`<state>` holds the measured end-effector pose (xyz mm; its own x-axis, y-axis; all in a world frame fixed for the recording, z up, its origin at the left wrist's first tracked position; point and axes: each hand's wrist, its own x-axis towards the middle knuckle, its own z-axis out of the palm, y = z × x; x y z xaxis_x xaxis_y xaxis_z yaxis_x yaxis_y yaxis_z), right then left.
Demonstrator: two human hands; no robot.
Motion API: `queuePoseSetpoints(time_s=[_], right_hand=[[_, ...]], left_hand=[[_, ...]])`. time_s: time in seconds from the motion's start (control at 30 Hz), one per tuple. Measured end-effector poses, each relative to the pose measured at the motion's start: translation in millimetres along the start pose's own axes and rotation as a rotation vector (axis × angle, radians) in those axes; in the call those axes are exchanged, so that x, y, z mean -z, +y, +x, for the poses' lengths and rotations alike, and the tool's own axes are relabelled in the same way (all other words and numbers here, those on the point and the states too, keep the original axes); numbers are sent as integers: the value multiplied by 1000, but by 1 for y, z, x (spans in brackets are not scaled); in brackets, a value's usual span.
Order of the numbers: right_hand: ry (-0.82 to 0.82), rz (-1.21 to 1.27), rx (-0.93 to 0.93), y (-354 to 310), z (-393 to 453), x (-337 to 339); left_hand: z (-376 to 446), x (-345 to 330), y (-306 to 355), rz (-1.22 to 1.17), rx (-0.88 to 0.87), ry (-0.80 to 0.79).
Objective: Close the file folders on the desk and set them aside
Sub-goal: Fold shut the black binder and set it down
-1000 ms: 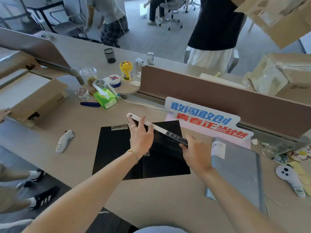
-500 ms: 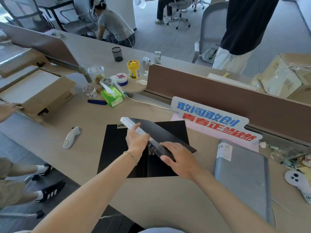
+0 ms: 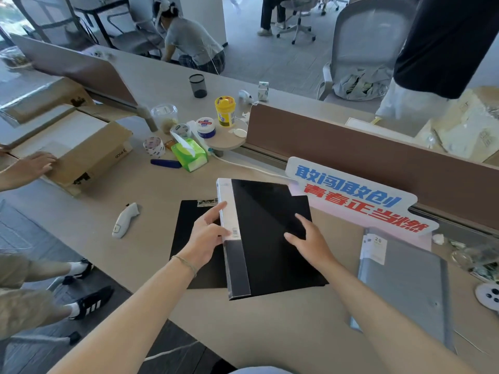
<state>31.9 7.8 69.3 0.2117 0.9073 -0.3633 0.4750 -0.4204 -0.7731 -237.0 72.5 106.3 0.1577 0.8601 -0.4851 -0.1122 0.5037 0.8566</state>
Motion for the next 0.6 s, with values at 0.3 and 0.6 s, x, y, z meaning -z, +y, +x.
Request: queuePoseSetpoints(time_s=[0.3,0.6], right_hand=[[147,128,4,8,-12,7],[322,-31,-2,31,-40,41]], left_hand=[[8,-15,-4,302,-32,-90],[10,-85,-41,819,-98,-152]])
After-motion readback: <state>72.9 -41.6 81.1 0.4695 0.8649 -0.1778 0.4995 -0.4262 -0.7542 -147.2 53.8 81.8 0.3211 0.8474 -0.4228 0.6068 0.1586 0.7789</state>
